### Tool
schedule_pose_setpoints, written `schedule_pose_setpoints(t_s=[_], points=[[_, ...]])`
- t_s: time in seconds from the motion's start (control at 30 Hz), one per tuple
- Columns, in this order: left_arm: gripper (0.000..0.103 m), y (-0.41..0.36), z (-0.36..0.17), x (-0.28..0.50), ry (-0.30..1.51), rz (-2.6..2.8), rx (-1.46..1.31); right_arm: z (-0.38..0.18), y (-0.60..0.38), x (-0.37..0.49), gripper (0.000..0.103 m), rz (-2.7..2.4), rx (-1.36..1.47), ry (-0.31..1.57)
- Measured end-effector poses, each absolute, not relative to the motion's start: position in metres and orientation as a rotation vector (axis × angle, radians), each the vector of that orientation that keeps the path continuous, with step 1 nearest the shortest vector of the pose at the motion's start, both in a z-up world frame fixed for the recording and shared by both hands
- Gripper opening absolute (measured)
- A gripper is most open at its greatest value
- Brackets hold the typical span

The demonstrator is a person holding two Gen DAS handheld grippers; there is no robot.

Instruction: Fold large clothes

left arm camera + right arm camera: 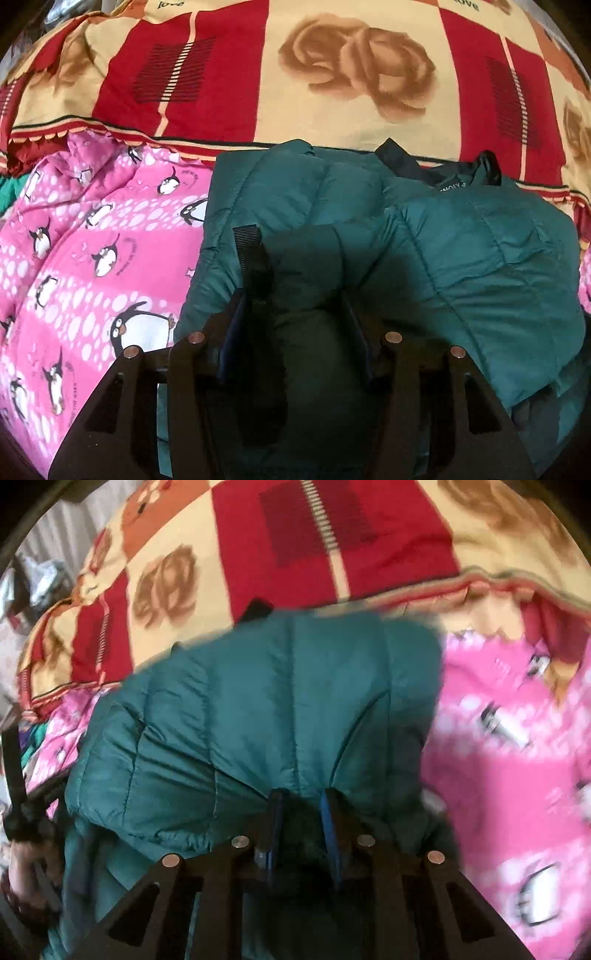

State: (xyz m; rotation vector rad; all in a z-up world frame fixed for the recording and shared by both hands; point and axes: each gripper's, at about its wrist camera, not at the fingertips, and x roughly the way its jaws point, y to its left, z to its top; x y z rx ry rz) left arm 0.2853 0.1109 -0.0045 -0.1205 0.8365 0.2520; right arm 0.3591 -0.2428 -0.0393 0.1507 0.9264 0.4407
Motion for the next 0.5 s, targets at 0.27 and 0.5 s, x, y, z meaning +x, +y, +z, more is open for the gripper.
schedule_pose_setpoints(t_s=[0.27, 0.5], points=[[0.050, 0.119, 0.051, 0.277, 0.675, 0.263, -0.210, 0.029, -0.268, 0.369, 0.020, 0.410, 0.212, 0.760], [0.053, 0.114, 0.007, 0.323, 0.827, 0.269, -0.133, 0.016, -0.250, 0.433, 0.020, 0.281, 0.240, 0.788]])
